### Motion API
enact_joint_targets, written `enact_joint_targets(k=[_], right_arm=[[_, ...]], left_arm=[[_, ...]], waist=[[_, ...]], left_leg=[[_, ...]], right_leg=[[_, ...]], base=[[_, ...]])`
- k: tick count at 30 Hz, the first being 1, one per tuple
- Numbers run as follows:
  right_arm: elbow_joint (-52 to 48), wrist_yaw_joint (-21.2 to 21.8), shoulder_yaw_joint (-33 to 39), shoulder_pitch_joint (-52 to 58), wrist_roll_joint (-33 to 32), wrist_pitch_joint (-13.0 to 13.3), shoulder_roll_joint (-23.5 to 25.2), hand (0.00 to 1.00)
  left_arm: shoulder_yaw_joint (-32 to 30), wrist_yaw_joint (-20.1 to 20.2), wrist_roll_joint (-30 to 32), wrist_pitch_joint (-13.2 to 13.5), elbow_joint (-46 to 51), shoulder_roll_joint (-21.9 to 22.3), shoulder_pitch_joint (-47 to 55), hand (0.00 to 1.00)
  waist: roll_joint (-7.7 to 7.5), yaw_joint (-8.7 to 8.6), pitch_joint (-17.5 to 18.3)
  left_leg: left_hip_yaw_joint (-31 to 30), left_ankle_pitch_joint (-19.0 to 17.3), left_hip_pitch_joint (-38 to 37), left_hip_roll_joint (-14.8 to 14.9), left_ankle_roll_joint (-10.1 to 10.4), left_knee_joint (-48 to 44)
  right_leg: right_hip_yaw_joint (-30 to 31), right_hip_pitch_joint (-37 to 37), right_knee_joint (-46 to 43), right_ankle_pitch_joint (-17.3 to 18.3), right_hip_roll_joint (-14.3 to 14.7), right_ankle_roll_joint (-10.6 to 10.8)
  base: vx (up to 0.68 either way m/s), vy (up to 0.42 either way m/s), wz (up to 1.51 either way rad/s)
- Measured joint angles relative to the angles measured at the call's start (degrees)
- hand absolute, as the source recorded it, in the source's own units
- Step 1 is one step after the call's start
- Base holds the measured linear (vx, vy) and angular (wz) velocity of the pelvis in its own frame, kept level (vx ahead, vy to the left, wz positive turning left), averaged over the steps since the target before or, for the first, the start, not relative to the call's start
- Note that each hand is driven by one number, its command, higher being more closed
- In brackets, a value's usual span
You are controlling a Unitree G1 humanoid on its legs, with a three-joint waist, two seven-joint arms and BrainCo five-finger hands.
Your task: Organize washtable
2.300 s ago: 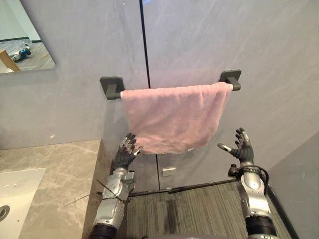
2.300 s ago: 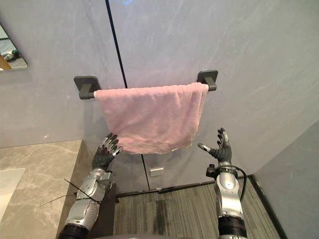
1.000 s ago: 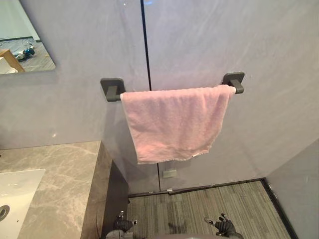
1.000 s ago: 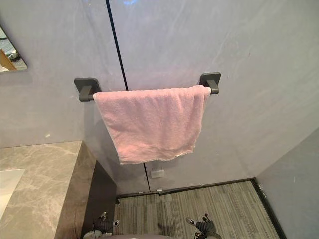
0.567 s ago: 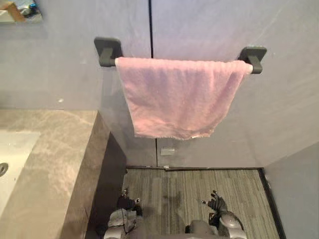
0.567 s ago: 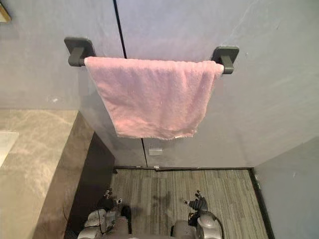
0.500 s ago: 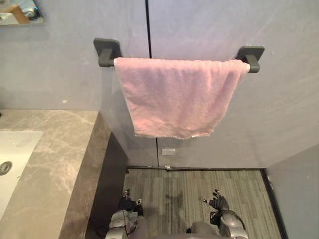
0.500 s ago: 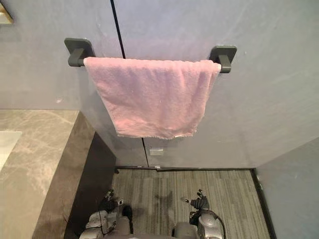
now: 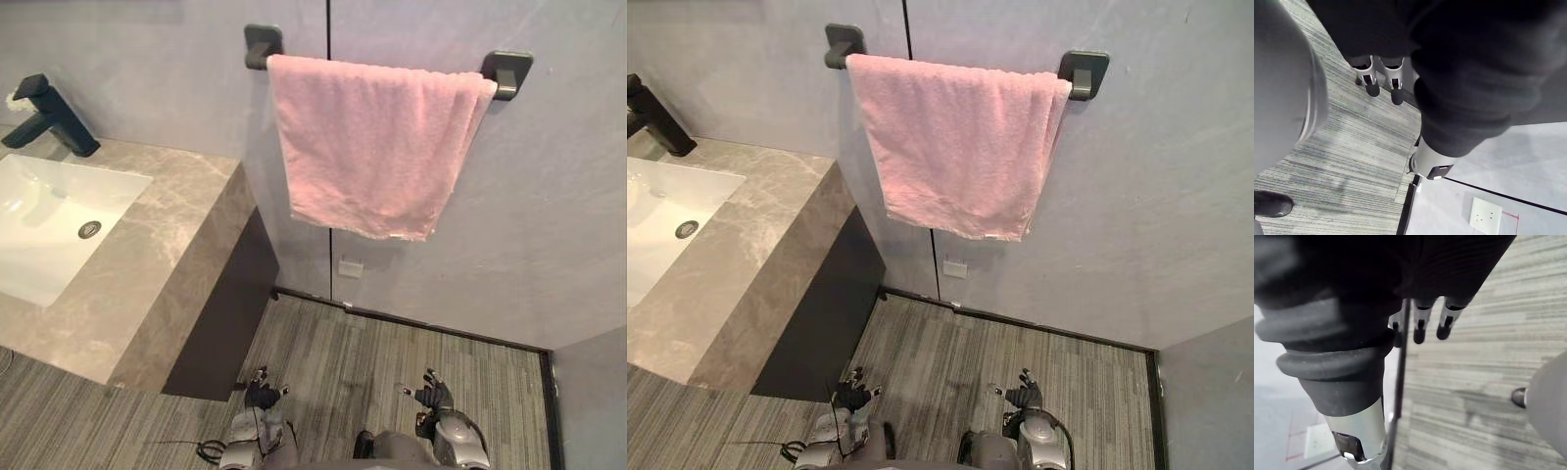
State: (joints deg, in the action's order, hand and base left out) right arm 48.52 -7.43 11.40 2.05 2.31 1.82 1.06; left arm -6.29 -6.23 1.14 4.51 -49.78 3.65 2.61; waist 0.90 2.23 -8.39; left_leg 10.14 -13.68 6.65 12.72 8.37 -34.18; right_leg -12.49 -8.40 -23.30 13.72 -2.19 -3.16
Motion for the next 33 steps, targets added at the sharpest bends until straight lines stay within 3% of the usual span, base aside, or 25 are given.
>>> enact_joint_targets(k=[2,3,4,7,15,19,21,23,24,25,28,30,32,33], right_arm=[[0.8,0.1,1.7,-0.3,0.0,0.0,0.1,0.00],[1.3,0.1,2.3,-0.5,0.0,0.0,0.1,0.00],[3.5,0.2,2.3,-0.6,0.0,-0.4,0.9,0.00],[4.7,0.2,3.4,-0.5,0.0,-0.5,0.5,0.00],[7.2,0.2,3.5,-1.1,0.6,-0.6,-0.1,0.00],[7.9,0.2,3.2,-1.3,0.6,-0.6,0.1,0.00],[6.4,0.2,2.8,-0.7,0.6,-0.4,0.1,0.00],[6.6,0.2,1.8,0.9,0.6,-0.4,0.0,0.00],[6.9,0.3,1.4,1.3,0.6,-0.4,0.3,0.00],[6.9,0.3,0.7,1.1,0.6,-0.6,0.4,0.00],[6.9,0.3,-0.4,-0.6,0.6,-0.7,-0.6,0.00],[6.8,0.2,-0.6,-2.3,0.5,-1.1,-1.1,0.00],[6.3,0.0,-0.6,-2.8,0.5,-1.1,-0.9,0.00],[5.2,-0.1,-0.5,-2.5,0.5,-1.2,-0.4,0.00]], left_arm=[[0.0,0.0,1.0,-0.3,-1.4,-0.1,-0.3,0.00],[0.0,0.0,1.2,-0.4,-2.0,-0.2,-0.6,0.00],[1.1,0.0,1.5,-0.9,-3.6,-1.3,-1.0,0.00],[2.2,0.0,1.8,-1.2,-5.5,-2.9,-0.6,0.00],[2.1,0.1,1.9,-1.1,-7.1,-4.5,0.9,0.00],[0.9,0.3,1.9,-1.0,-7.0,-4.3,1.3,0.00],[0.4,1.0,1.9,-1.0,-7.0,-3.9,0.9,0.00],[-1.0,1.1,1.9,-0.9,-6.4,-3.8,0.9,0.00],[-1.8,1.1,1.9,-0.9,-6.1,-3.9,0.8,0.00],[-2.8,1.1,1.9,-0.8,-5.8,-3.7,0.8,0.00],[-3.4,0.9,1.8,-0.8,-4.6,-2.8,0.9,0.00],[-3.4,0.9,1.6,-0.8,-3.4,-1.5,0.6,0.00],[-3.3,0.8,1.3,-0.8,-2.4,-0.7,-0.1,0.00],[-3.4,0.8,1.2,-0.9,-1.9,-0.4,-0.9,0.00]], waist=[[1.13,-1.69,1.0],[1.20,-1.72,1.2],[-0.09,-1.46,1.3],[0.53,-1.50,1.4],[0.66,-1.42,2.3],[0.17,-1.47,2.3],[-0.18,-1.79,2.2],[-1.58,-1.71,2.6],[-2.55,-1.47,2.9],[-3.07,-1.30,3.0],[-1.12,-1.08,2.1],[0.38,-1.22,1.5],[-0.23,-1.30,0.6],[-0.35,-1.61,-0.2]], left_leg=[[-0.4,-1.8,-4.5,-2.0,-0.2,13.4],[-0.4,-1.9,-5.6,-2.3,-0.5,17.5],[0.1,0.6,-6.3,-4.1,-2.1,21.6],[0.0,1.4,-7.3,-5.3,-3.2,22.4],[-0.4,4.7,-8.5,-7.6,-4.6,26.7],[-1.3,4.8,-9.5,-8.1,-4.7,27.7],[-5.0,5.0,-8.7,-9.1,-5.0,27.5],[-10.3,5.0,-7.2,-10.5,-4.9,25.9],[-12.2,5.1,-6.3,-11.0,-4.7,25.4],[-13.8,5.3,-5.2,-11.3,-4.4,24.8],[-18.2,6.5,0.5,-10.6,-2.8,22.9],[-18.6,9.3,5.0,-10.9,-2.3,21.5],[-14.6,16.1,6.8,-11.3,-2.7,25.0],[-4.4,13.7,7.5,-9.4,-4.2,22.1]], right_leg=[[-0.9,-2.3,1.4,-1.9,0.0,1.6],[-0.7,-3.2,1.7,-2.5,0.0,2.1],[0.0,-3.7,3.4,-4.6,-0.8,2.7],[0.4,-1.2,7.5,-7.8,-1.0,3.6],[0.8,0.1,12.4,-11.8,-1.5,4.0],[0.9,0.5,9.6,-10.3,-2.1,4.5],[12.9,-2.5,2.3,-7.3,-0.9,3.5],[22.2,-2.6,-1.1,-3.6,-0.4,5.3],[22.7,-2.4,-1.3,-1.7,-0.9,6.3],[21.2,-2.1,-1.0,-0.5,-1.6,6.8],[15.4,-4.2,-1.0,-0.3,-1.9,6.3],[11.1,-5.7,-1.7,-0.3,-3.0,5.9],[6.1,-5.7,-0.9,-0.8,-5.2,5.1],[2.0,-4.9,-0.2,-1.3,-7.0,4.3]], base=[[-0.18,0.180,0.41],[-0.20,0.180,0.11],[-0.15,0.140,-0.04],[-0.13,0.130,-0.04],[-0.07,0.040,0.00],[-0.06,0.006,0.11],[-0.03,0.008,0.74],[0.02,-0.070,1.33],[0.03,-0.158,1.29],[0.00,-0.180,1.09],[-0.04,-0.154,0.99],[-0.04,-0.100,1.15],[-0.04,-0.047,1.53],[-0.04,-0.024,1.53]])
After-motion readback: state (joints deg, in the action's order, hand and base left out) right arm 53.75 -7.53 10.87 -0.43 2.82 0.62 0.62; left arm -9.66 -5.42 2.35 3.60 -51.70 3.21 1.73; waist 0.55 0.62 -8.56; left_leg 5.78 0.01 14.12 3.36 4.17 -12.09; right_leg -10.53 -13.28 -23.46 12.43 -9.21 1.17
